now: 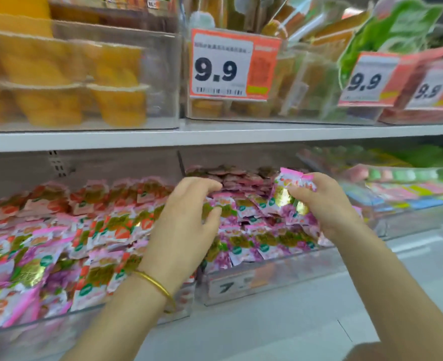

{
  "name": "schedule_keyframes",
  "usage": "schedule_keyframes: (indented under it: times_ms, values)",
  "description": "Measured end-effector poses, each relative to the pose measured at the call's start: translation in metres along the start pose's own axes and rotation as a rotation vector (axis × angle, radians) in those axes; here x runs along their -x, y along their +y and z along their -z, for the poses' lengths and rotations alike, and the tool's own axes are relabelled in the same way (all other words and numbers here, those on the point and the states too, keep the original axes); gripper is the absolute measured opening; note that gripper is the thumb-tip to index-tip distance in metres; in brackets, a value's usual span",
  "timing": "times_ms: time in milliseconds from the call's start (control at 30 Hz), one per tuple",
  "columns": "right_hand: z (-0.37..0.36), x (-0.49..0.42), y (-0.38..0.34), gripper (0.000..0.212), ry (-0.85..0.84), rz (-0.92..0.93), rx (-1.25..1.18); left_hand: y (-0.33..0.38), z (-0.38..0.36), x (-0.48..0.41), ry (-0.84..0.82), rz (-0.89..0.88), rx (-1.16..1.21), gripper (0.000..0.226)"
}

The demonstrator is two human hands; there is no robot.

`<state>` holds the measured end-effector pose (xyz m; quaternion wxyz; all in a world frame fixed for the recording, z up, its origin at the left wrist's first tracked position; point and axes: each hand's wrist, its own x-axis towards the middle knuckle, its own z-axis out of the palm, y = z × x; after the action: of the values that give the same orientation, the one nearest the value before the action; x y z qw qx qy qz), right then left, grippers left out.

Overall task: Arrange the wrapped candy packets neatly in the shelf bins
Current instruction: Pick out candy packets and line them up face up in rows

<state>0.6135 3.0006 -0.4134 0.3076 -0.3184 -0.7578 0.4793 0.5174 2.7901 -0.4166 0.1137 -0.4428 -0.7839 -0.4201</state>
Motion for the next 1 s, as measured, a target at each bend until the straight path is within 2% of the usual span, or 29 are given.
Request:
schedule_keyframes:
  times_ms: [100,167,233,333,400,467,533,600,700,800,900,1000]
  values:
    - [0.002,-0.022,0.006,0.031,-0.017,-0.008,0.184,0.004,-0.009,-0.02,-0.072,-0.06,-0.175,0.023]
    - [-0.008,-0.033,0.003,0.052,-0.06,-0.038,0.25,0.004,-0.018,-0.031,-0.138,-0.046,-0.24,0.023]
    - [-0.023,-0.044,-0.001,0.059,-0.148,-0.056,0.254,0.003,-0.026,-0.035,-0.164,-0.003,-0.284,0.024]
    - [-0.051,-0.055,-0.004,0.047,-0.275,-0.038,0.403,0.0,-0.033,-0.034,-0.122,0.011,-0.344,0.02]
    - [-0.064,-0.054,-0.007,0.034,-0.284,-0.016,0.637,-0.002,-0.034,-0.034,-0.11,0.013,-0.345,0.019]
    - [-0.066,-0.05,-0.008,0.033,-0.259,-0.012,0.73,-0.003,-0.034,-0.034,-0.119,0.021,-0.342,0.021]
    - [-0.06,-0.051,-0.007,0.021,-0.221,-0.016,0.664,-0.002,-0.032,-0.034,-0.122,0.017,-0.333,0.021]
    - [-0.048,-0.053,-0.004,0.015,-0.167,-0.063,0.5,0.0,-0.032,-0.033,-0.127,0.036,-0.326,0.021]
    - [-0.04,-0.054,-0.001,0.026,-0.125,-0.074,0.338,0.002,-0.032,-0.032,-0.124,0.048,-0.313,0.022]
    - [-0.048,-0.05,0.005,0.035,-0.117,0.015,0.459,0.002,-0.031,-0.032,-0.127,0.057,-0.31,0.022]
    - [-0.05,-0.04,0.01,0.03,-0.02,0.133,0.646,0.001,-0.032,-0.032,-0.124,0.047,-0.3,0.023]
    - [-0.039,-0.032,0.011,0.023,-0.067,0.252,0.582,-0.002,-0.033,-0.033,-0.091,0.044,-0.256,0.026]
